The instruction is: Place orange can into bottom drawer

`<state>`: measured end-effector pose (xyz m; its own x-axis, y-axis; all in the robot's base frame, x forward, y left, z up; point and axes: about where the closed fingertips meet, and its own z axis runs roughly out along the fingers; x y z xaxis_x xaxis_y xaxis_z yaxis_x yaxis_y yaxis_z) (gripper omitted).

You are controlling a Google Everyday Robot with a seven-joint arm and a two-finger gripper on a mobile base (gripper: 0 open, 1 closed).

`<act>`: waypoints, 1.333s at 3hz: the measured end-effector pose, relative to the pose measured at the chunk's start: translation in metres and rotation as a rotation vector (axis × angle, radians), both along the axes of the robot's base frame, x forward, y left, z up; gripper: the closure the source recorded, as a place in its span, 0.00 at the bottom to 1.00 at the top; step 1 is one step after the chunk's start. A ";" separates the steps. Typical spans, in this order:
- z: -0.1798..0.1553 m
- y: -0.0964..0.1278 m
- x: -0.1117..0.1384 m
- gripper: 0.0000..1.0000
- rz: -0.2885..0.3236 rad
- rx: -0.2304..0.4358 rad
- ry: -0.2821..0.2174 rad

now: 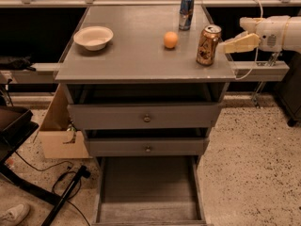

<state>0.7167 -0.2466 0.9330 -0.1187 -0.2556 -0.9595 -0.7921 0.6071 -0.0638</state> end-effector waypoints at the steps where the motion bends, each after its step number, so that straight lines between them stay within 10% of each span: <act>1: -0.004 0.007 0.021 0.00 0.019 0.034 -0.007; 4: -0.038 0.030 0.066 0.00 0.097 0.111 -0.076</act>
Offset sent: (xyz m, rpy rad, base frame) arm 0.0635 0.0109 -0.0181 0.0996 -0.0704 0.0563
